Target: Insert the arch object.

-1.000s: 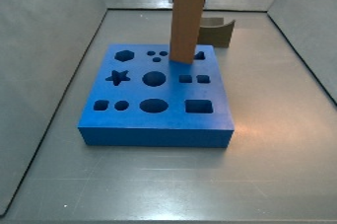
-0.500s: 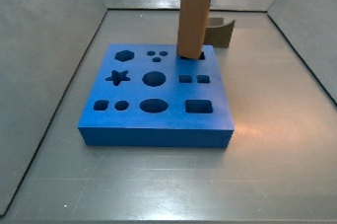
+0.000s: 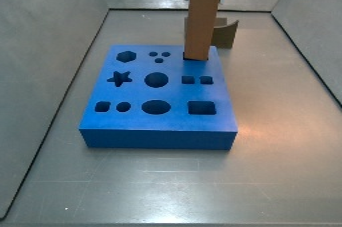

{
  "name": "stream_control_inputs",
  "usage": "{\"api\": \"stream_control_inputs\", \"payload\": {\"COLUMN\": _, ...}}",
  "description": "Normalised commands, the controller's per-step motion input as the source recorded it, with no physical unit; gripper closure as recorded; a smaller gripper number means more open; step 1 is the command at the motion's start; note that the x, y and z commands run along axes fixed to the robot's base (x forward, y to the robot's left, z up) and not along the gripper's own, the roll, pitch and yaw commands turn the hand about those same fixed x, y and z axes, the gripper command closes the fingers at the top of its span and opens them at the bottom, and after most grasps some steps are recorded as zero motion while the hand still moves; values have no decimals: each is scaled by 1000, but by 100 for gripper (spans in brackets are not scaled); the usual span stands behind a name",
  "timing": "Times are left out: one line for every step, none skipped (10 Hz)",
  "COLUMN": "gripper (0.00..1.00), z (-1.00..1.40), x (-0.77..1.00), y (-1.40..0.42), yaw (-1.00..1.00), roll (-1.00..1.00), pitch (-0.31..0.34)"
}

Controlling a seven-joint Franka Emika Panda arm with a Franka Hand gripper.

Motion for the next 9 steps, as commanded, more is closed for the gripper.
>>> {"api": "stream_control_inputs", "payload": {"gripper": 100, "z": -406, "x": 0, "y": 0, "yaw": 911, "roll": -143, "pitch": 0}}
{"api": "stream_control_inputs", "payload": {"gripper": 100, "z": -351, "x": -54, "y": 0, "yaw": 977, "roll": -93, "pitch": -27}}
{"api": "stream_control_inputs", "payload": {"gripper": 100, "z": -326, "x": -54, "y": 0, "yaw": 931, "roll": -10, "pitch": -34}}
{"api": "stream_control_inputs", "payload": {"gripper": 100, "z": -286, "x": 0, "y": 0, "yaw": 629, "roll": 0, "pitch": -30}}
{"api": "stream_control_inputs", "payload": {"gripper": 100, "z": -300, "x": 54, "y": 0, "yaw": 237, "roll": 0, "pitch": -7}}
{"api": "stream_control_inputs", "payload": {"gripper": 100, "z": -246, "x": 0, "y": 0, "yaw": 63, "roll": 0, "pitch": -19}}
{"api": "stream_control_inputs", "payload": {"gripper": 100, "z": -211, "x": 0, "y": 0, "yaw": 29, "roll": 0, "pitch": -27}}
{"api": "stream_control_inputs", "payload": {"gripper": 100, "z": -251, "x": 0, "y": -34, "yaw": 0, "roll": 0, "pitch": -47}}
{"api": "stream_control_inputs", "payload": {"gripper": 100, "z": -294, "x": 0, "y": -86, "yaw": -66, "roll": 0, "pitch": -46}}
